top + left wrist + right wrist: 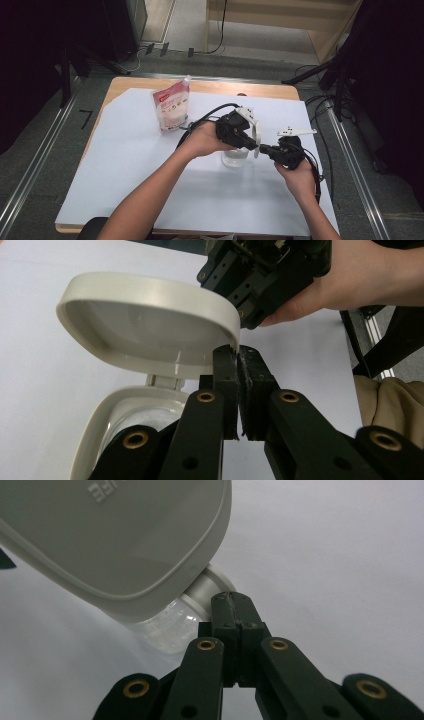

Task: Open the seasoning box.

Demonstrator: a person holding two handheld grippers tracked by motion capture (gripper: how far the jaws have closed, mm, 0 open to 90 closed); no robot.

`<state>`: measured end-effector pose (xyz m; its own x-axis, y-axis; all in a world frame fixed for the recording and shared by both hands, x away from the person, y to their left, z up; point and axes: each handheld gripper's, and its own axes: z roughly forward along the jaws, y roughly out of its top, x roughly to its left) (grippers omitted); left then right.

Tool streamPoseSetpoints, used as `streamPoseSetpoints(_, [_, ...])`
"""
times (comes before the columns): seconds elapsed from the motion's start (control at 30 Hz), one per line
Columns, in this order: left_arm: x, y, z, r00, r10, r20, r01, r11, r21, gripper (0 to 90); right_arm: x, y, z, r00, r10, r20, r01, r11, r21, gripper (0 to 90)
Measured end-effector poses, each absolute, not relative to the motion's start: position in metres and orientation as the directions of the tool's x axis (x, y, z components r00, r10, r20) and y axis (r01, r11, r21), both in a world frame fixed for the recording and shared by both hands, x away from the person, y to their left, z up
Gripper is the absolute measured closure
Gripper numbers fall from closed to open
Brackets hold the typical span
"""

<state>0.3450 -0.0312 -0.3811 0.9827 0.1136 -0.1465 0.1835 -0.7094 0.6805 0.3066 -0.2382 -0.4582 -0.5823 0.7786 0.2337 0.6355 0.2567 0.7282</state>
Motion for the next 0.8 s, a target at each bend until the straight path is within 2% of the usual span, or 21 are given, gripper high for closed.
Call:
streamPoseSetpoints(0.3, [0.347, -0.036, -0.385, 0.981, 0.098, -0.165, 0.186, -0.697, 0.693, 87.1, 0.306, -0.239, -0.46, -0.578, 0.779, 0.242, 0.639, 0.247, 0.729, 90.0])
streamPoseSetpoints(0.5, [0.348, -0.032, -0.385, 0.974, 0.12, -0.192, 0.22, -0.696, 0.683, 79.3, 0.306, -0.24, -0.46, -0.582, 0.777, 0.241, 0.635, 0.248, 0.732, 90.0])
streamPoseSetpoints(0.57, [0.348, -0.026, -0.382, 0.976, 0.118, -0.181, 0.212, -0.681, 0.701, 80.6, 0.305, -0.243, -0.459, -0.579, 0.775, 0.253, 0.637, 0.236, 0.734, 84.7])
streamPoseSetpoints(0.67, [0.347, -0.019, -0.381, 0.974, 0.126, -0.189, 0.224, -0.672, 0.706, 79.5, 0.303, -0.245, -0.457, -0.58, 0.777, 0.243, 0.628, 0.237, 0.741, 82.9])
streamPoseSetpoints(0.8, [0.347, -0.01, -0.384, 0.97, 0.157, -0.187, 0.244, -0.683, 0.689, 72.7, 0.301, -0.25, -0.456, -0.577, 0.778, 0.249, 0.627, 0.227, 0.745, 79.1])
